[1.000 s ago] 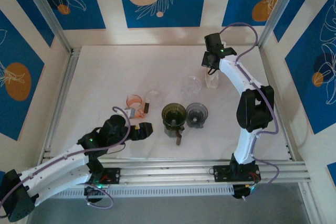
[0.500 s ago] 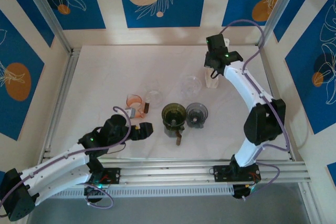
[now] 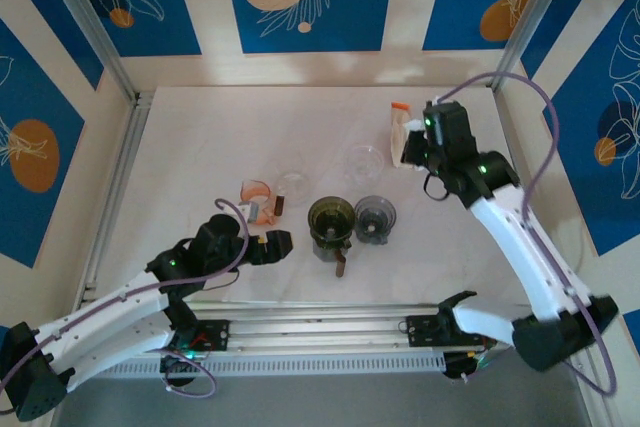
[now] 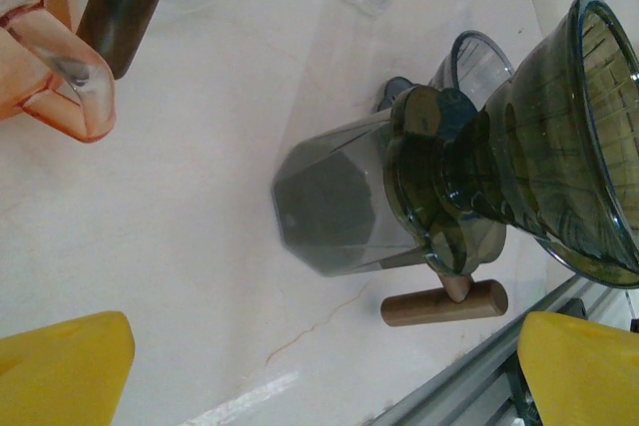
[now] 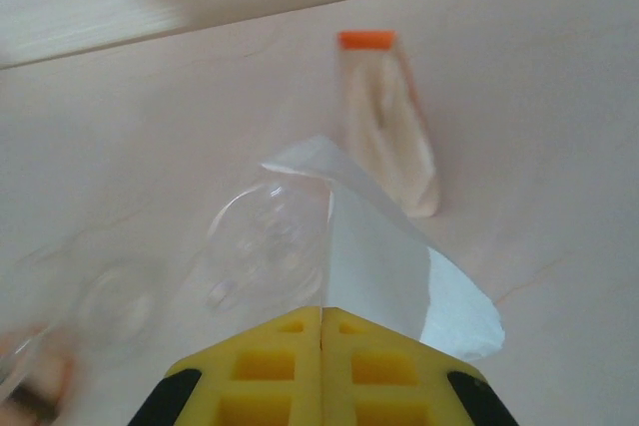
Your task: Place the coffee filter in the dripper
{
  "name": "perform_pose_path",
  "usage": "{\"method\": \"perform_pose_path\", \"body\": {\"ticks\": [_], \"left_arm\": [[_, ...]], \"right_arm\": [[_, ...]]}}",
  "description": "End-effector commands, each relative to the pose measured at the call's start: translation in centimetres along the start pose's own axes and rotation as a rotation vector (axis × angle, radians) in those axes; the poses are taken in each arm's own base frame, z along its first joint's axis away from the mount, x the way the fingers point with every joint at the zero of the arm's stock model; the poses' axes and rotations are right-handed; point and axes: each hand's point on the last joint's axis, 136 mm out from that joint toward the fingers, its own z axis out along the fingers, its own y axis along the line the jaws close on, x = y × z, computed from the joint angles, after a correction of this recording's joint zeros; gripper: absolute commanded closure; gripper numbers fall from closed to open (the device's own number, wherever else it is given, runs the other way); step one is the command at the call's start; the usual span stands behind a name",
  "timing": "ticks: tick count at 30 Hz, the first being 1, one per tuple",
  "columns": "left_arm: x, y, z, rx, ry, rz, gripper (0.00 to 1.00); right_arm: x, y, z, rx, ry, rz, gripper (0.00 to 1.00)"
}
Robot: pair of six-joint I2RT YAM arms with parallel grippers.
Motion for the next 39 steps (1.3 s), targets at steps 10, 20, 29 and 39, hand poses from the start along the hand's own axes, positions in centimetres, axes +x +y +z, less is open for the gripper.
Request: {"method": "perform_pose_path", "body": {"ticks": [10, 20, 29, 39], "left_arm": [[0.2, -0.2, -0.7, 0.006, 0.022, 0.019, 0.01], [1.0, -0.3, -0.3, 0.009, 0.069, 0.016, 0.01], [1.2, -0.6, -0.2, 0.029, 0.079, 0.012, 0.01], [1.1, -1.2, 0.1, 0.055, 0.088, 0.013, 0.01]], "right_arm": [[10.9, 8.2, -11.1, -0.42, 0.468, -0.214, 1.0], [13.4, 10.4, -9.4, -0.321, 0.623, -0.373, 1.0], [12.9, 10.4, -8.6, -0.228, 0.625, -0.432, 1.0], [12.9, 11.4, -6.9, -0.163, 0.639, -0.563, 1.0]]}}
